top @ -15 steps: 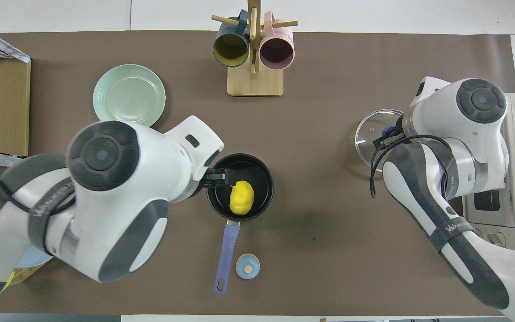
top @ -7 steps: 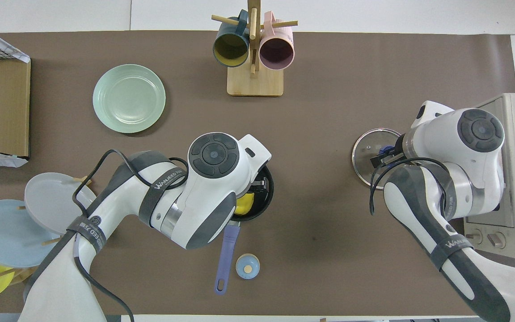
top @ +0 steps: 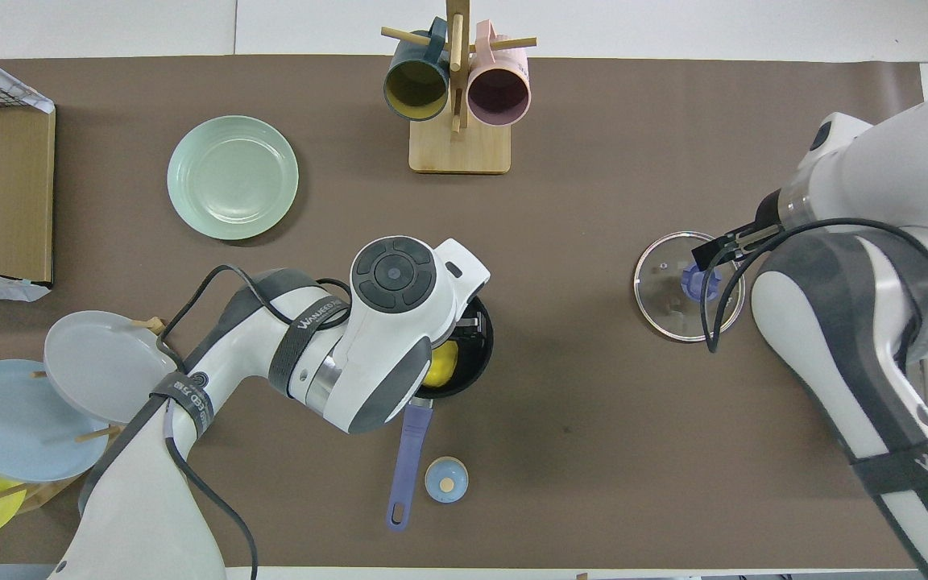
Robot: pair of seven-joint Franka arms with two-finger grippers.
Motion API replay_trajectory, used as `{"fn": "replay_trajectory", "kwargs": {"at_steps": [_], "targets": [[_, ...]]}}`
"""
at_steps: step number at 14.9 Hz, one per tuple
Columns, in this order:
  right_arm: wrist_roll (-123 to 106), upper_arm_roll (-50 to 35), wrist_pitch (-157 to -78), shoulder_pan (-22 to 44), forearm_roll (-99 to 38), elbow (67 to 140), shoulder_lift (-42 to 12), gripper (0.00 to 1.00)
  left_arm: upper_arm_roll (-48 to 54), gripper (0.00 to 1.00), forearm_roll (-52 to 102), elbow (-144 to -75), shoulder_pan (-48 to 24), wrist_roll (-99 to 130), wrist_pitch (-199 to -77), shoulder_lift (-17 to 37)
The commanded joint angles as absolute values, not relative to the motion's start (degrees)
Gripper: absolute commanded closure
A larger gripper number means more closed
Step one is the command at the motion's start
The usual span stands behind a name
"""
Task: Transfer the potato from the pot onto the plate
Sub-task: 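Grasp the yellow potato with the left gripper while the right gripper withdraws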
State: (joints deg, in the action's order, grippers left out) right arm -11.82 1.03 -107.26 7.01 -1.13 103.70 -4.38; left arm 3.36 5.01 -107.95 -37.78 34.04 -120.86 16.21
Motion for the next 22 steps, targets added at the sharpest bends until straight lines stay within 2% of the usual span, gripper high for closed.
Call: {"fn": "replay_trajectory", "kwargs": {"at_steps": [1, 3, 5, 10, 11, 12, 14, 16, 17, 19, 22], "targets": [[-7.2, 3.6, -97.7, 8.0, -1.8, 96.9, -3.4, 0.0, 3.3, 0.0, 3.8, -108.2, -38.4, 35.0, -121.7, 17.1], [-4.2, 10.0, -95.7, 12.4, -1.8, 95.5, -2.1, 0.0, 3.3, 0.0, 3.8, -108.5, -38.7, 35.2, -121.9, 17.4], [-4.2, 11.3, -94.0, 12.0, -1.6, 93.7, -1.9, 0.0, 3.3, 0.0, 3.8, -109.1, -38.7, 35.1, -121.8, 17.3], [-4.2, 9.1, -91.3, 8.2, -1.1, 91.7, -4.0, 0.0, 3.3, 0.0, 3.8, -110.9, -38.8, 35.4, -123.6, 17.0], [-4.2, 7.7, -91.0, 6.6, -0.8, 90.5, -4.2, 0.0, 3.3, 0.04, 3.8, -111.2, -38.8, 35.6, -124.1, 16.9], [-4.2, 6.3, -90.5, 5.4, -0.7, 90.1, -4.3, 0.0, 3.3, 0.14, 3.8, -111.2, -38.8, 35.7, -124.0, 16.9], [-4.2, 5.5, -89.7, 4.3, -0.5, 90.2, -4.0, 0.0, 3.3, 0.43, 3.8, -111.3, -38.8, 35.7, -123.8, 16.8], [-4.2, 4.8, -89.6, 3.0, -0.6, 90.6, -3.5, 0.0, 3.3, 0.87, 3.8, -111.2, -38.8, 35.6, -123.5, 16.8], [-4.2, 4.7, -89.6, 2.9, -0.6, 90.6, -3.5, 0.0, 3.3, 1.0, 3.8, -111.0, -38.8, 35.6, -123.1, 16.8], [-4.1, 4.3, -89.6, 2.5, -0.6, 90.6, -3.8, 0.0, 3.3, 1.0, 3.9, -110.7, -38.7, 35.7, -122.5, 16.4], [-4.1, 3.7, -89.8, 1.9, -0.4, 90.8, -3.8, 0.0, 3.2, 1.0, 4.5, -109.2, -37.9, 35.5, -118.4, 12.4]]}}
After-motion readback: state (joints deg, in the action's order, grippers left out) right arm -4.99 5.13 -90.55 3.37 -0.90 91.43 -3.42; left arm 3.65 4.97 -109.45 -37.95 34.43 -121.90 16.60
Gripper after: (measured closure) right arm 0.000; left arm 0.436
